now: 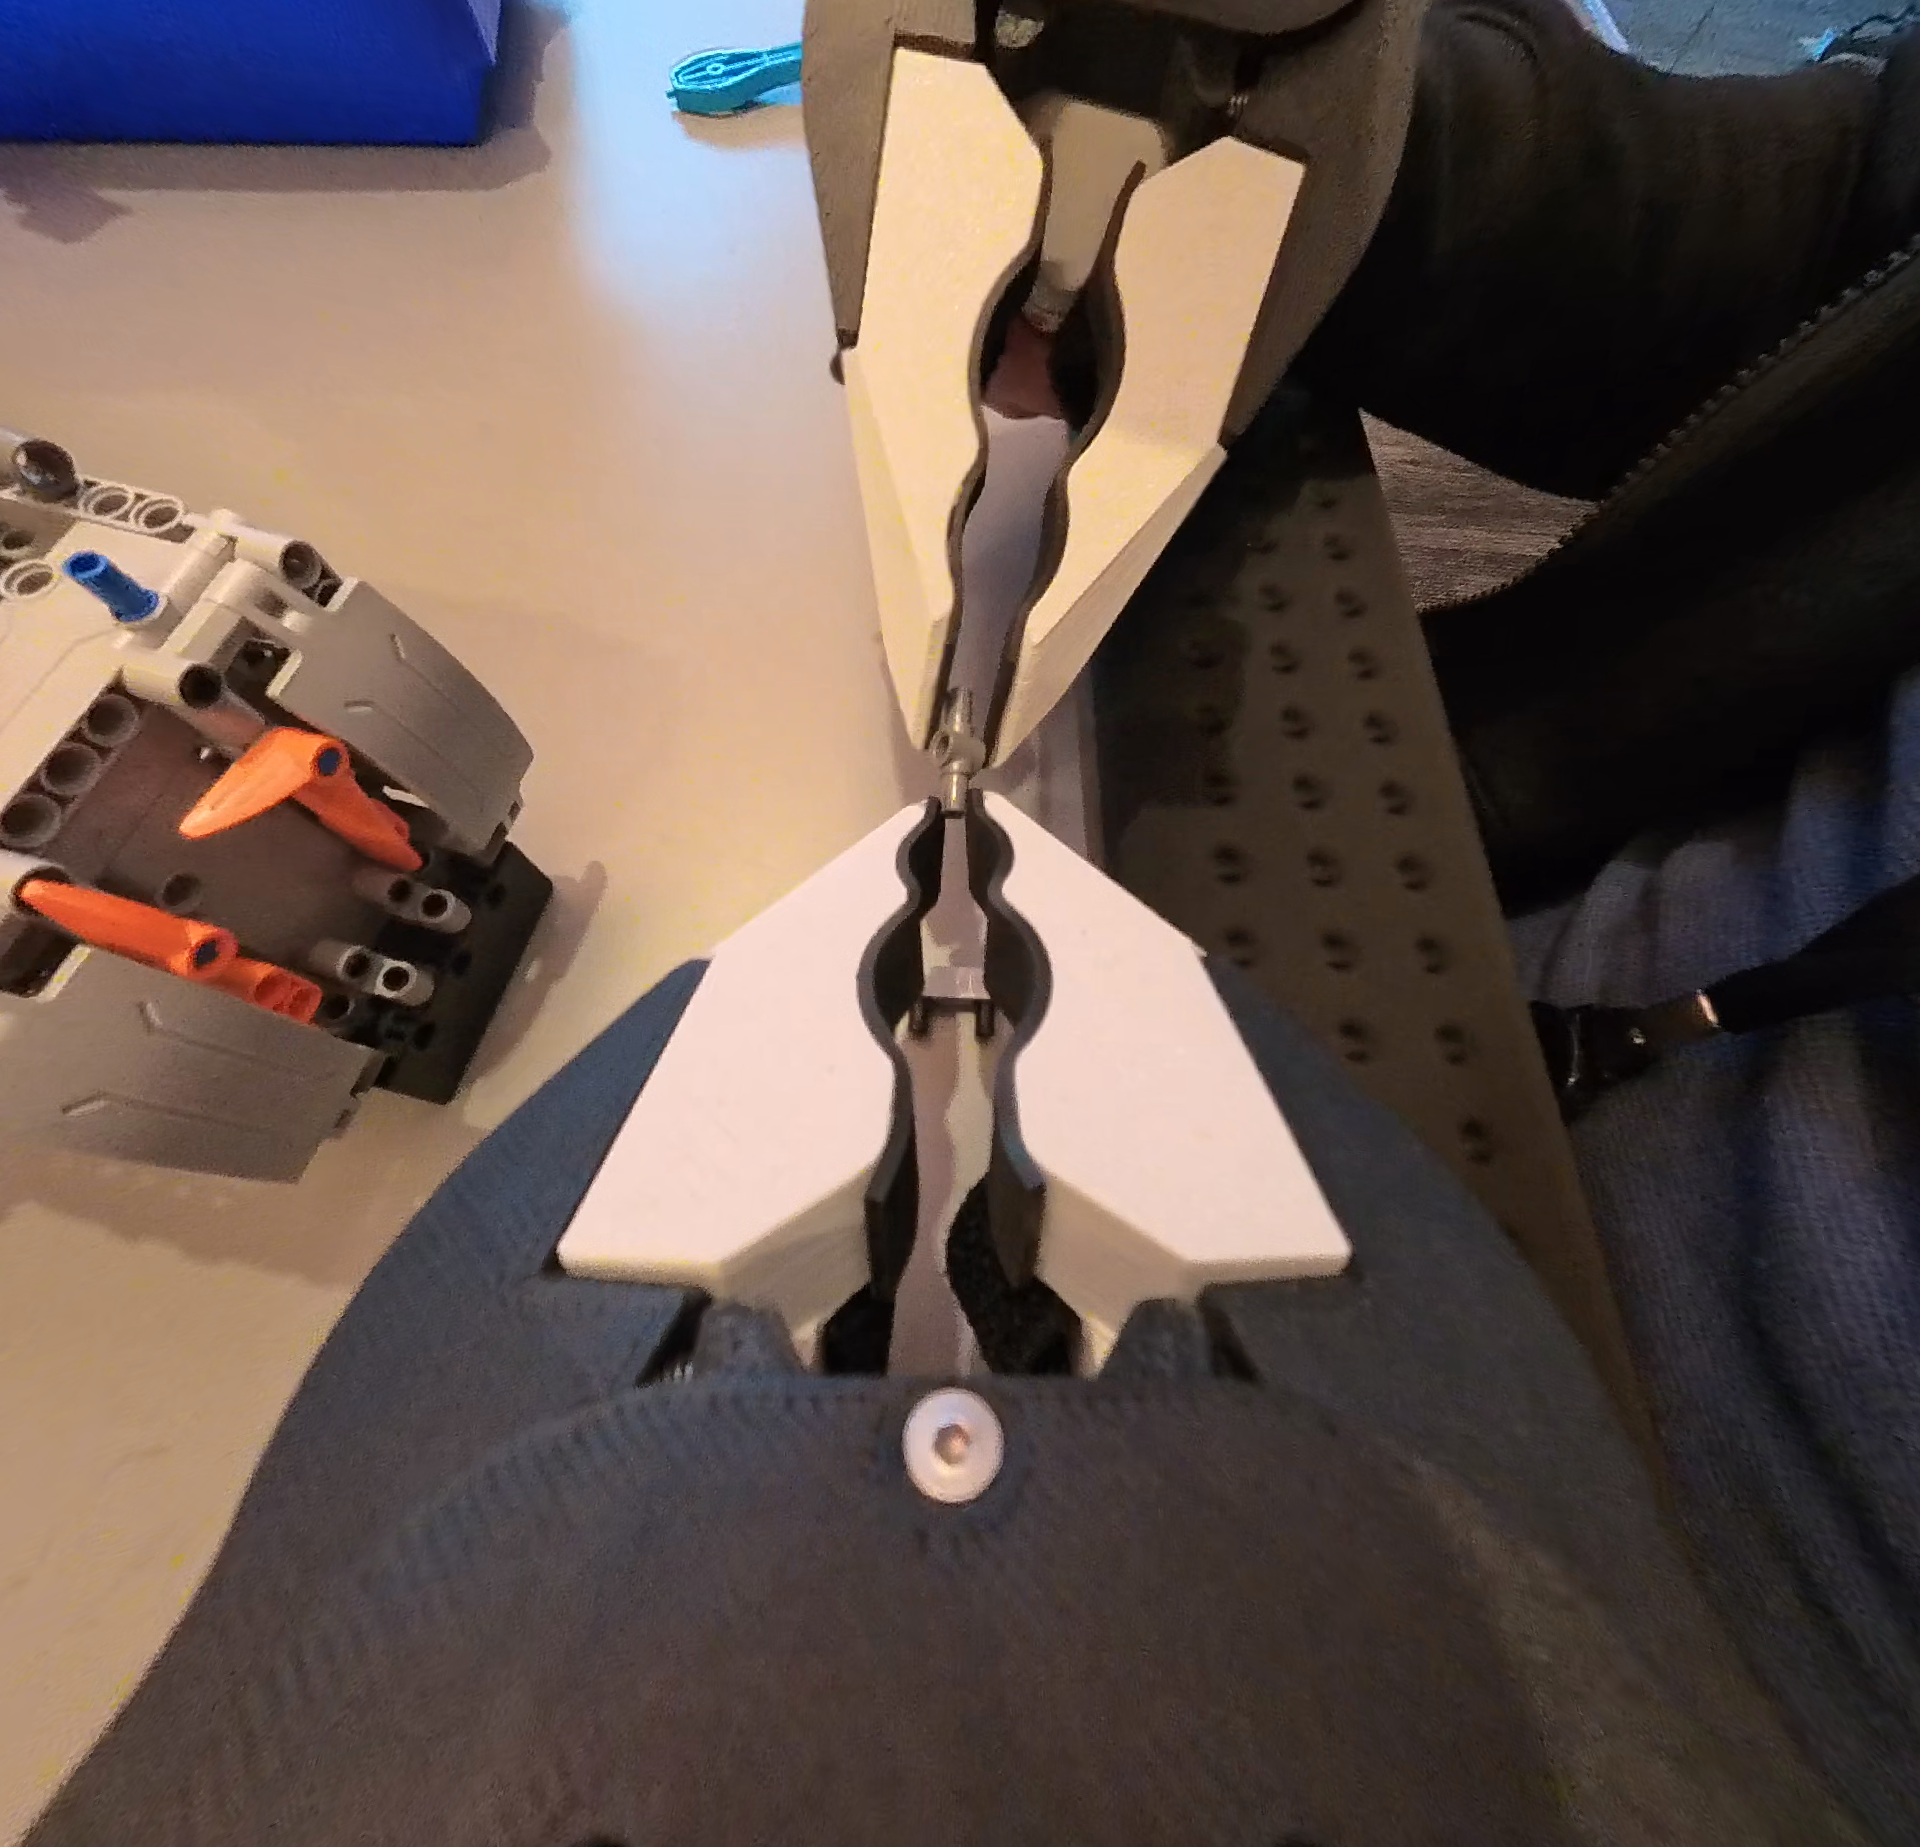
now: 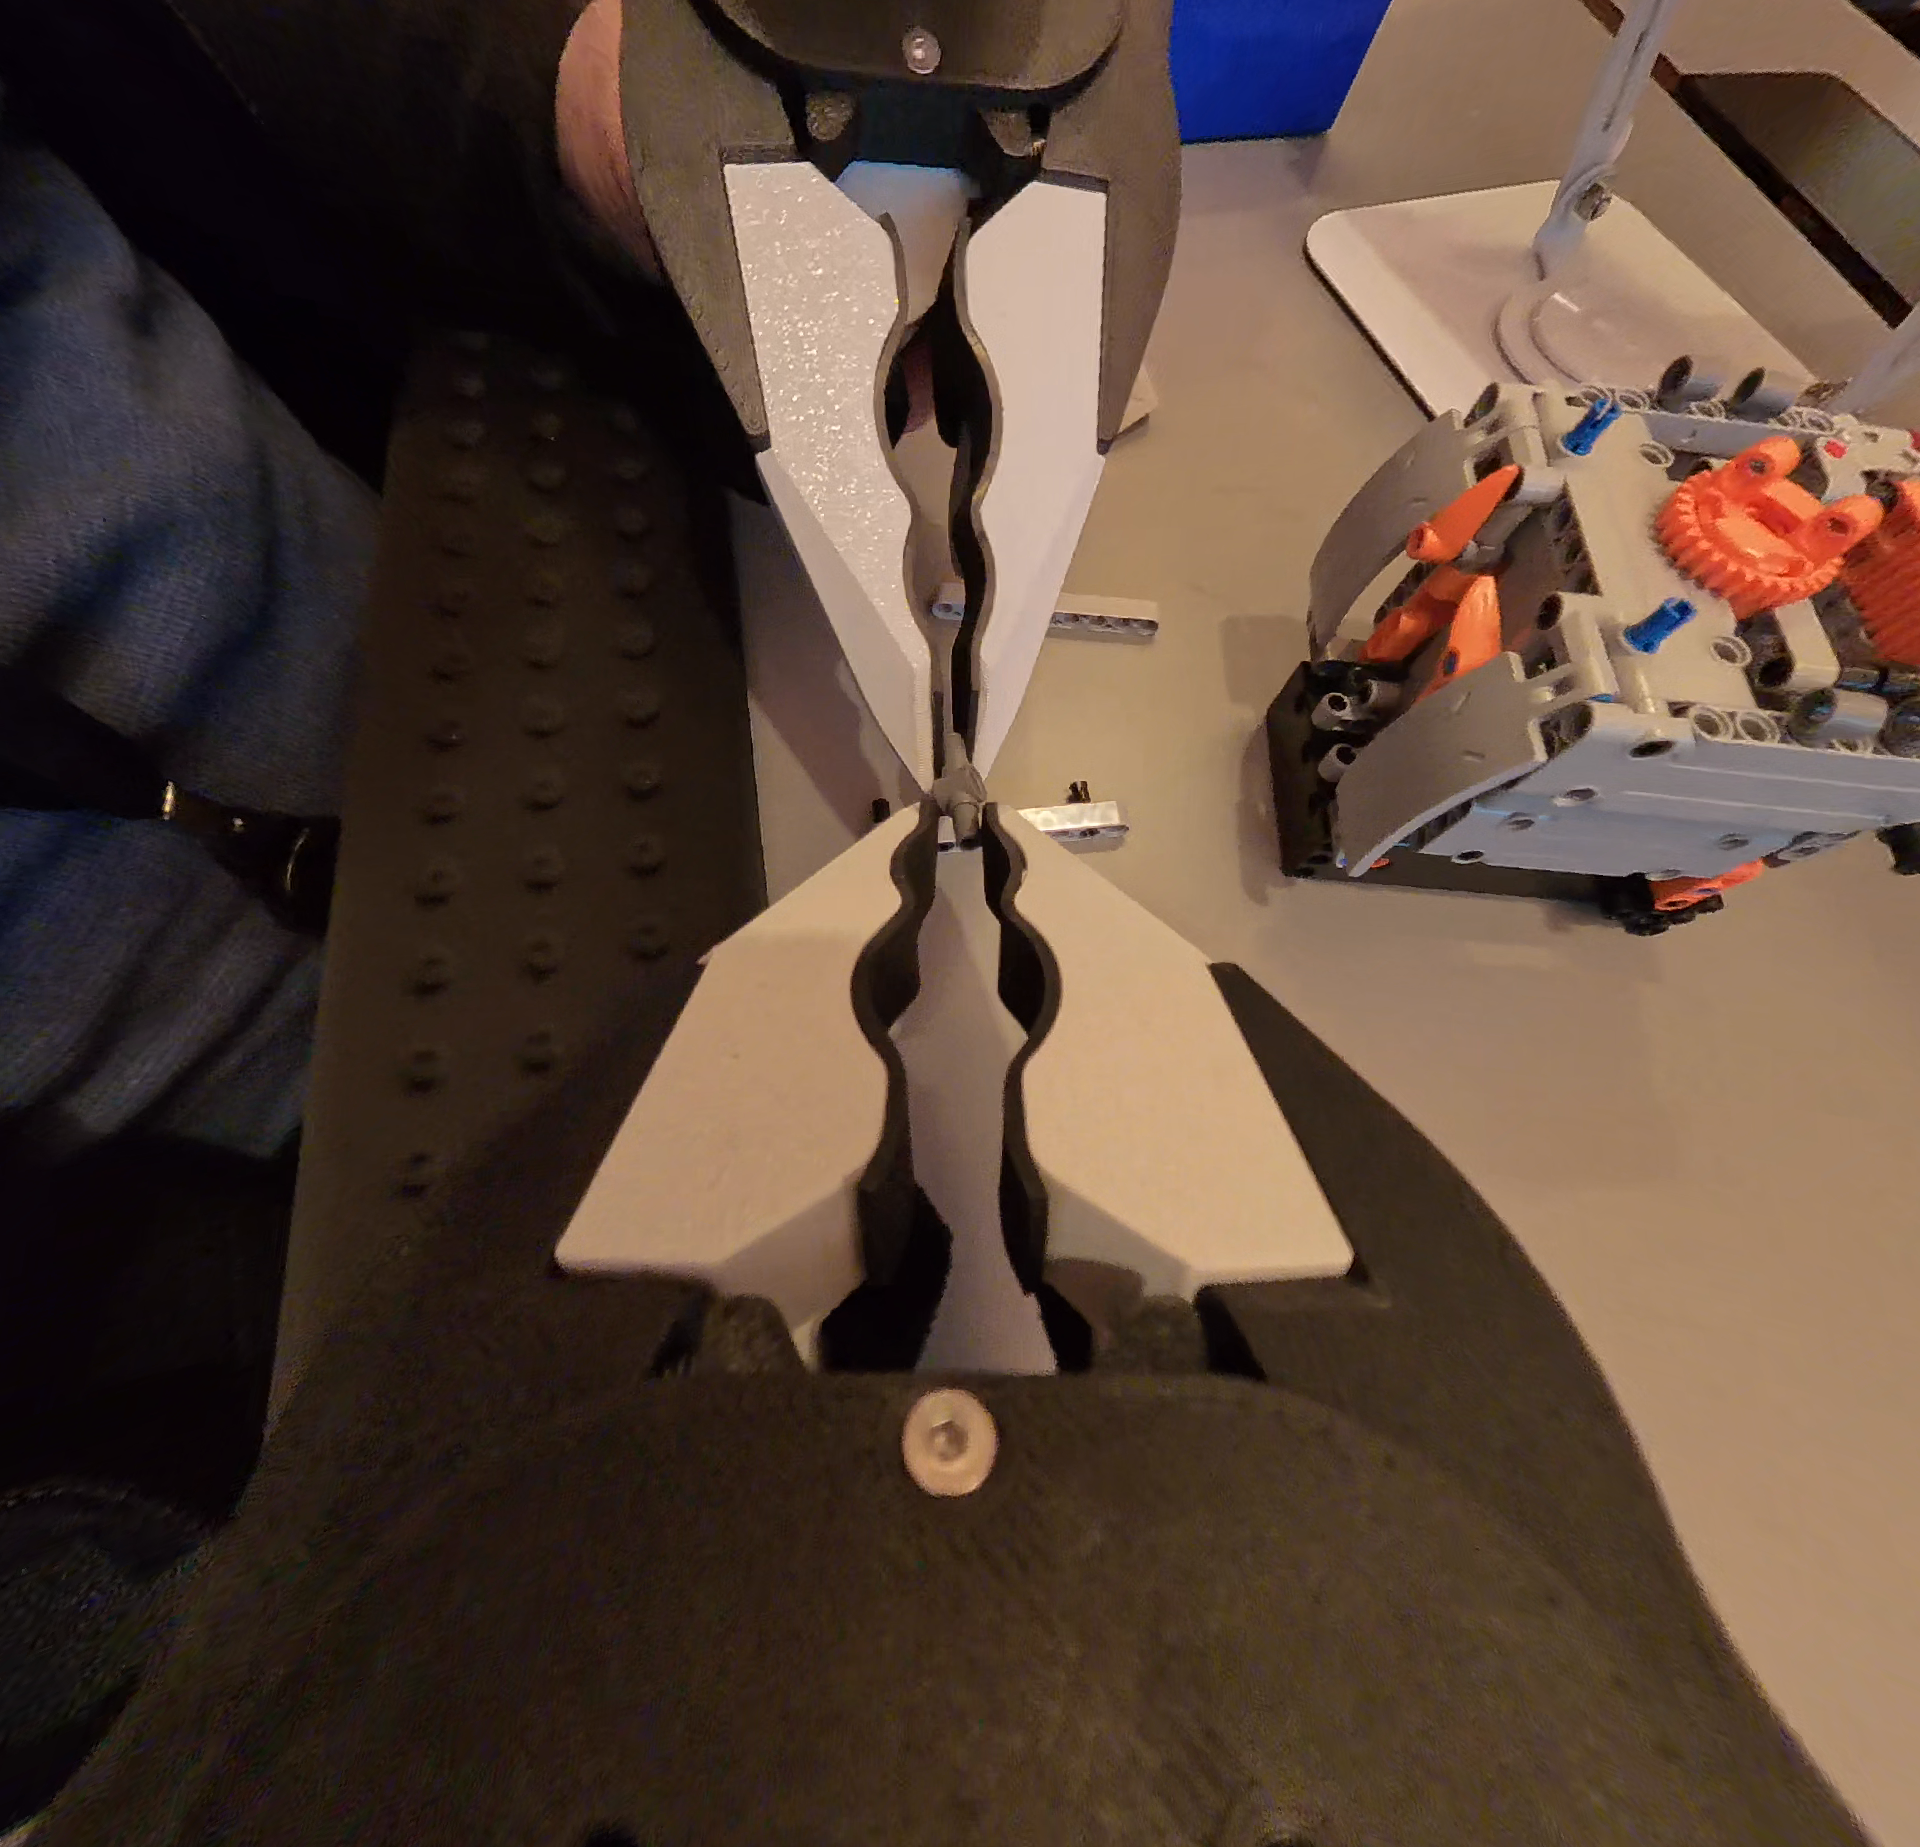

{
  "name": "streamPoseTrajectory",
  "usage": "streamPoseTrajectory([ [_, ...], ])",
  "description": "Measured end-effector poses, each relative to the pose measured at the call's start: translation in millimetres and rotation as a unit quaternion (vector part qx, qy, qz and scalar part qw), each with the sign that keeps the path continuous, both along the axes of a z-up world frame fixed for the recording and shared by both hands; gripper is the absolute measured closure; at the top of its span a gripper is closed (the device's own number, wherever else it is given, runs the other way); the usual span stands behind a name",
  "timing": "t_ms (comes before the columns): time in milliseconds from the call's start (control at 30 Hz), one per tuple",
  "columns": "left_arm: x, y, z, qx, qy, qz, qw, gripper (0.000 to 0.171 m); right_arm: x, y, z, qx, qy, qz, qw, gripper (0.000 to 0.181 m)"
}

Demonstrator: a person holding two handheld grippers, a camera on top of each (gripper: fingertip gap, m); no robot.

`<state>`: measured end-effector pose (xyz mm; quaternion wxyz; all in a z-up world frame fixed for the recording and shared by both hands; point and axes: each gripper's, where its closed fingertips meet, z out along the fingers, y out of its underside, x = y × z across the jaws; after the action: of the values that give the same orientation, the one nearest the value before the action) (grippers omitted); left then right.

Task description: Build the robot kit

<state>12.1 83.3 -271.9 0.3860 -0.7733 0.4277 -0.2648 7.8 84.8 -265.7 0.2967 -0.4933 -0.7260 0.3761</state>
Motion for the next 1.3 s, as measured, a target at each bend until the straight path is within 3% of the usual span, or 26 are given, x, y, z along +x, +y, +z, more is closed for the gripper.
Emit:
streamPoseTrajectory([
  [233, -4.3, -2.3, -7.8, -0.028, 0.008, 0.002, 1.0, 0.166, 0.4, 1.5, -10.2, 0.008, -0.025, 0.0, 1.0, 0.179],
  [333, -17.1, -4.7, -22.2, -0.037, 0.059, 0.014, 0.997, 0.153, 2.3, 8.6, -22.7, -0.009, -0.056, -0.014, 0.998, 0.179],
  [467, -28.8, -9.0, -38.6, -0.045, 0.102, 0.018, 0.994, 0.15, 2.2, 10.5, -39.2, -0.023, -0.098, -0.02, 0.995, 0.179],
  [733, -27.8, -8.7, -54.7, -0.064, 0.127, 0.008, 0.99, 0.143, -6.0, 6.4, -56.6, -0.052, -0.149, -0.016, 0.987, 0.18],
  [1000, -25.3, -9.7, -58.3, -0.061, 0.129, -0.004, 0.99, 0.161, -10.8, 2.9, -62.6, -0.071, -0.169, -0.008, 0.983, 0.179],
  [1300, -24.5, -10.6, -58.3, -0.065, 0.124, -0.016, 0.99, 0.161, -11.3, 3.2, -63.2, -0.076, -0.174, 0.006, 0.982, 0.18],
])
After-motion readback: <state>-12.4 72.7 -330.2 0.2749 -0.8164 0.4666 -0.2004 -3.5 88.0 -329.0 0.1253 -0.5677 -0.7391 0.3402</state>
